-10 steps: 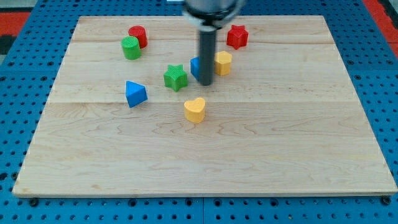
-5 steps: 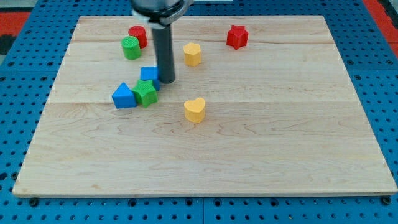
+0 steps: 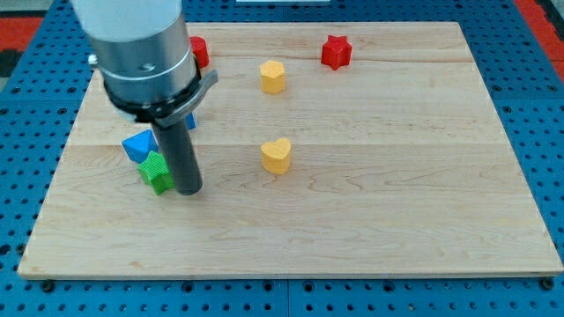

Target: Move the blue cube with the green star towards the left bottom

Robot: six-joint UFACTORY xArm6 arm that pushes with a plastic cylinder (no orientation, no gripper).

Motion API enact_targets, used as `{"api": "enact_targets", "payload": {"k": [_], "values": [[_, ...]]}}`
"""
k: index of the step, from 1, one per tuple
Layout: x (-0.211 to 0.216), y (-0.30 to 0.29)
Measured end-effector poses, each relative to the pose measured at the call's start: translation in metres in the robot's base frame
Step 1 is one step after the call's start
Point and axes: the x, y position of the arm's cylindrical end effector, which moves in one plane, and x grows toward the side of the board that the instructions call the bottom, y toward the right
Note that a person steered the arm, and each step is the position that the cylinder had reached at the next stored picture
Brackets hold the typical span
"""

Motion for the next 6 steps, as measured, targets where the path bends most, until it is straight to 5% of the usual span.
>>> {"api": "enact_targets", "payload": {"k": [4,6], "values": [[-0.058,-0.043],[-0.097,-0.121]]}}
